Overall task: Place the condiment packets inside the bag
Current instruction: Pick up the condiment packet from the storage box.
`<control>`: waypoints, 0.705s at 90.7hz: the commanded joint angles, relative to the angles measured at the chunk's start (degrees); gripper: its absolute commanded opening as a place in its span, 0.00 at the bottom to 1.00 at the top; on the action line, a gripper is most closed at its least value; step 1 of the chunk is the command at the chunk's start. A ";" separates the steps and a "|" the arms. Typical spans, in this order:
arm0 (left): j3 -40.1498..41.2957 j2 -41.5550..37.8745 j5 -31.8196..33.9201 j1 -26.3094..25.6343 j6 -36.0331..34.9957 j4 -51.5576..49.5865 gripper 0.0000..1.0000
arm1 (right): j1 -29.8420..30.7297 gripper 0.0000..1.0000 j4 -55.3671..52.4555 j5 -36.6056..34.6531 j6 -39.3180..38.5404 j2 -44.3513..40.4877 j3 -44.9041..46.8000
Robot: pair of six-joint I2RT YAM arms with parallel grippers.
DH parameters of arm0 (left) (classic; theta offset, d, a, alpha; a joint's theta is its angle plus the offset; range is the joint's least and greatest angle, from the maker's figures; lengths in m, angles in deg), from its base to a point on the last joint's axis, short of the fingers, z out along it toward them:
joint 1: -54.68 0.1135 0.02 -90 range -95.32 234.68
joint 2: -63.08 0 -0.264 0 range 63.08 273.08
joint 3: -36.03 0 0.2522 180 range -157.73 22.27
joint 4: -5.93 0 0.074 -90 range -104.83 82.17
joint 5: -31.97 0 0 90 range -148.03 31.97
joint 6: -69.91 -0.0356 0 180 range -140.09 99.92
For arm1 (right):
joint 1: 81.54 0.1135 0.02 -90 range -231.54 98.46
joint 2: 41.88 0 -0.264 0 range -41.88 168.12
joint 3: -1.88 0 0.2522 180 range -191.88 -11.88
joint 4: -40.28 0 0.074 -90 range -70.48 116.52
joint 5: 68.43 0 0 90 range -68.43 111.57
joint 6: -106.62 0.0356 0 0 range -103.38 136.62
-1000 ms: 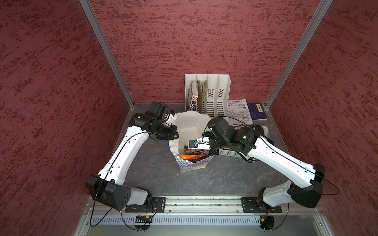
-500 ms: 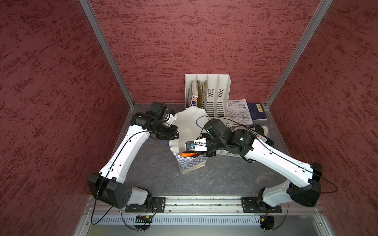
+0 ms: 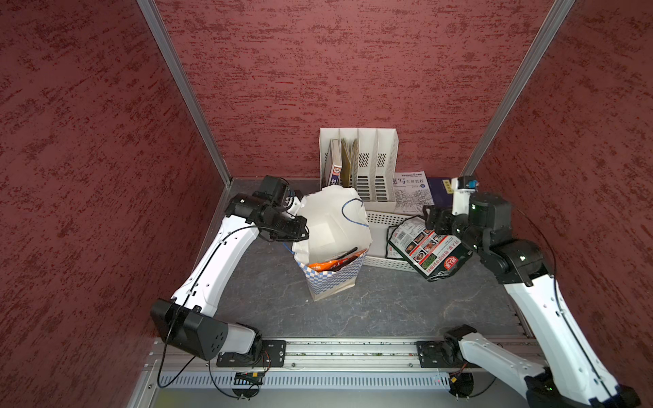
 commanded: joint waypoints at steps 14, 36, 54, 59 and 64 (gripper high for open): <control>-0.99 -0.79 -0.42 -0.32 -0.86 1.87 0.00 | -24.83 0.89 -7.94 13.61 19.47 -10.34 16.27; 0.57 -2.07 -0.43 -0.32 -0.80 2.48 0.00 | -27.93 0.88 -7.27 20.14 24.93 -15.98 24.62; 0.06 -1.81 -0.43 -0.26 -0.65 2.18 0.00 | -27.94 0.80 1.07 28.54 31.29 -17.64 35.12; 0.00 -1.81 -0.34 -0.27 -0.62 2.07 0.00 | -27.94 0.76 2.39 29.63 32.32 -18.10 36.48; 0.07 -1.81 -0.13 -0.30 -0.67 2.04 0.00 | -27.90 0.72 4.31 30.64 33.18 -18.21 37.72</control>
